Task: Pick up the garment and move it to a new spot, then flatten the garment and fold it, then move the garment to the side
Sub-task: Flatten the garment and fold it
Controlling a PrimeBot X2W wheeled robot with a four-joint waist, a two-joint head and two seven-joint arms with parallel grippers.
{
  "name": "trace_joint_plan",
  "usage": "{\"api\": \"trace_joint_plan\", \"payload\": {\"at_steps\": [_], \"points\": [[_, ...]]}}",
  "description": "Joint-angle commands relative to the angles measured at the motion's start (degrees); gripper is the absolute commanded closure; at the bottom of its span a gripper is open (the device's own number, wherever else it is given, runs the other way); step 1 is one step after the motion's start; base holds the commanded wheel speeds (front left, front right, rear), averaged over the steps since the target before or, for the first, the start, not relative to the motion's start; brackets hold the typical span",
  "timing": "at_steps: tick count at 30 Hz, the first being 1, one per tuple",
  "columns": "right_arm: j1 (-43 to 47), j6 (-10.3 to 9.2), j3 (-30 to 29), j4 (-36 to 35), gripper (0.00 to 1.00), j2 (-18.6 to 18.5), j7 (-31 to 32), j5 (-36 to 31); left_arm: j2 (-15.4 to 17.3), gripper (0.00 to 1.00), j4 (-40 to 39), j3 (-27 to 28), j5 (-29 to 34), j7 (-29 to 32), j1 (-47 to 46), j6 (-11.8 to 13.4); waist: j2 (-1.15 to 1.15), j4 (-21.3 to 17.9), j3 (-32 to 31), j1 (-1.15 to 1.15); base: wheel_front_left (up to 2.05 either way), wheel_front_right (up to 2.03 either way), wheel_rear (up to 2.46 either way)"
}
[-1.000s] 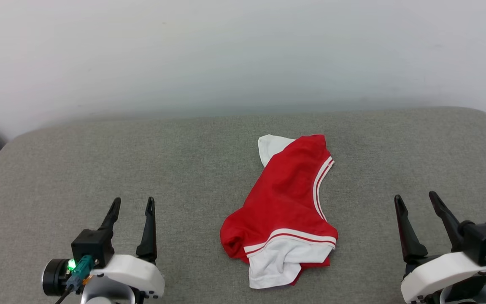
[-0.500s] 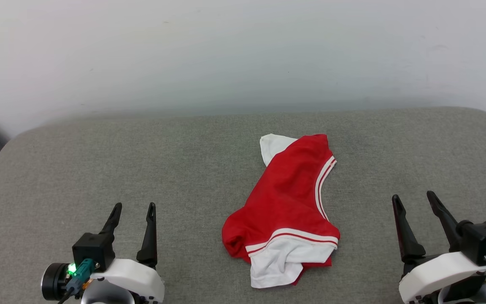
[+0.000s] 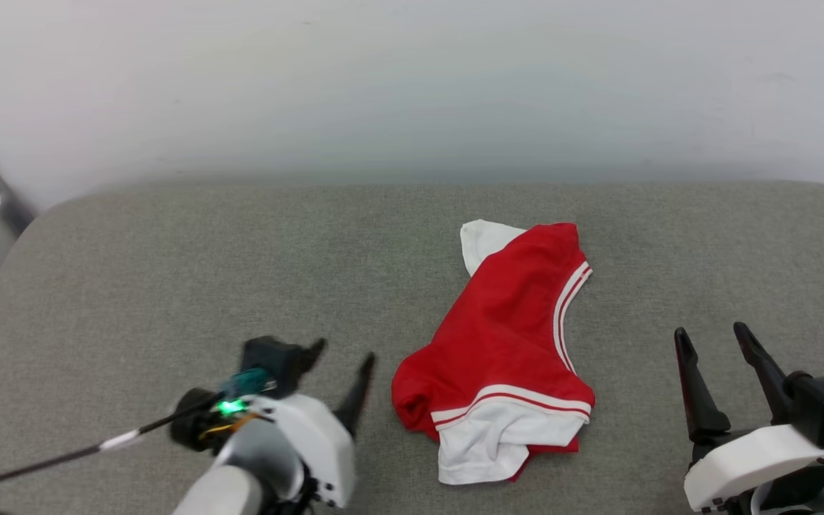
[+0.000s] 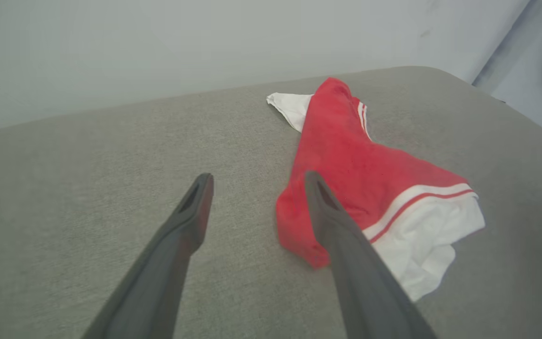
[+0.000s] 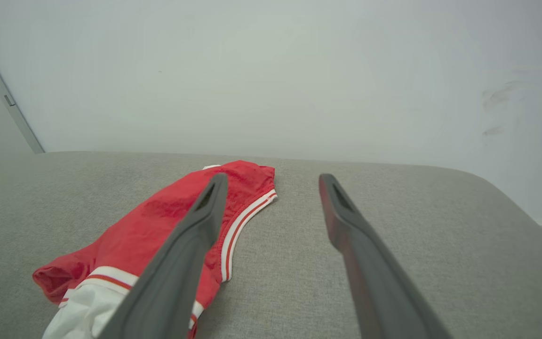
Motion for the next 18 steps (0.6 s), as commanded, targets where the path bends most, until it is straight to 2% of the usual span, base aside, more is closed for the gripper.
{"api": "trace_joint_plan", "payload": {"at_steps": [1,4,8,12,18], "points": [[-0.2,-0.02,0.0,-0.4,0.0,0.1,0.1,0.1,-0.5,0.0,0.1,-0.9,-0.5,1.2,-1.1,-0.8,0.0,0.0,0.2,0.0,0.0,0.0,0.0],[-0.8,-0.02,0.5,-0.5,0.0,0.1,0.2,-0.1,-1.8,0.0,1.1,-4.5,-1.9,6.8,-2.8,-3.7,0.0,-0.5,0.8,0.0,0.0,0.0,0.0],[-1.3,-0.02,0.5,-0.5,0.0,0.1,0.2,0.3,-2.8,0.0,2.9,-9.1,-3.4,12.9,-4.4,-6.0,0.0,-1.4,2.2,0.0,0.0,0.0,0.0],[-1.8,-0.02,0.5,-0.3,0.0,0.1,-0.1,0.6,-2.7,0.0,5.1,-13.3,-4.5,18.3,-6.1,-7.2,0.0,-2.4,4.2,0.0,0.0,0.0,0.0],[-3.0,-0.02,0.7,0.6,0.0,0.1,-1.0,1.4,-2.5,0.0,8.8,-16.8,-5.7,22.0,-8.6,-7.8,0.0,-3.7,6.6,0.0,0.0,0.0,0.0]]}}
